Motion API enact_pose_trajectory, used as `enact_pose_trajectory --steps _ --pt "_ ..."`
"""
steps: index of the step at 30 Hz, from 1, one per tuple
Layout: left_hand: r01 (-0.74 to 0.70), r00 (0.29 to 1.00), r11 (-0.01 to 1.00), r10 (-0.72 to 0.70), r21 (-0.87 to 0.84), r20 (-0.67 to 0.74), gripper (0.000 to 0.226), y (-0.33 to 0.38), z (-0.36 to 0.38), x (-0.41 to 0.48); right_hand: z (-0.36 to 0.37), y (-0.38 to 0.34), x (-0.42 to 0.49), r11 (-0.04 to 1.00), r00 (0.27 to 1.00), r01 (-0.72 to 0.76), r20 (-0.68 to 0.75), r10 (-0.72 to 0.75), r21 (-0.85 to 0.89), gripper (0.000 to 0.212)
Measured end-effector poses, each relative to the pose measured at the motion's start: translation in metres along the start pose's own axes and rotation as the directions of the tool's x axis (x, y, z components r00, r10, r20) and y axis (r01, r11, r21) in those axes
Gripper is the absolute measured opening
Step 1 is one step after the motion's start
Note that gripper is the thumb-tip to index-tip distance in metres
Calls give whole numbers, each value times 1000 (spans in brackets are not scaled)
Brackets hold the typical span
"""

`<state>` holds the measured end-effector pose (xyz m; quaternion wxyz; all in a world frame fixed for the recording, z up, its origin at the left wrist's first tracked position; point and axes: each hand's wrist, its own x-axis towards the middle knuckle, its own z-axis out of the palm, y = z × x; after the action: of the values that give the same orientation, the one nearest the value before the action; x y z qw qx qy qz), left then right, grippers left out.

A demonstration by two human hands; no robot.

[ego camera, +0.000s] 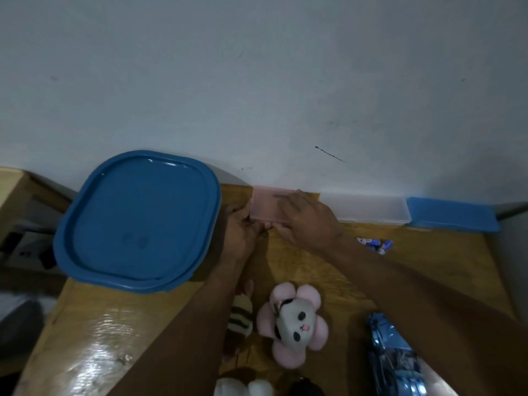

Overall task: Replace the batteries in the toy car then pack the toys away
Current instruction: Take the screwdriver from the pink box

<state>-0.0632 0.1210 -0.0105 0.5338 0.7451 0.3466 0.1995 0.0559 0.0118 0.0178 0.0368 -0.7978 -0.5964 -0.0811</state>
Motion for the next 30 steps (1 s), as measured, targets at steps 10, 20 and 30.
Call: enact_pose_trajectory --steps 10,20,30 --pt "-39 999 997 39 60 11 38 0 -2 0 8 6 12 975 986 163 -23 -168 -149 35" --pt "-56 998 997 57 55 -20 36 -6 -1 2 36 3 7 949 979 188 -25 -201 -253 31" --pt "6 999 996 -2 84 -46 29 -3 -2 0 22 4 19 933 974 181 -78 -215 -311 28"
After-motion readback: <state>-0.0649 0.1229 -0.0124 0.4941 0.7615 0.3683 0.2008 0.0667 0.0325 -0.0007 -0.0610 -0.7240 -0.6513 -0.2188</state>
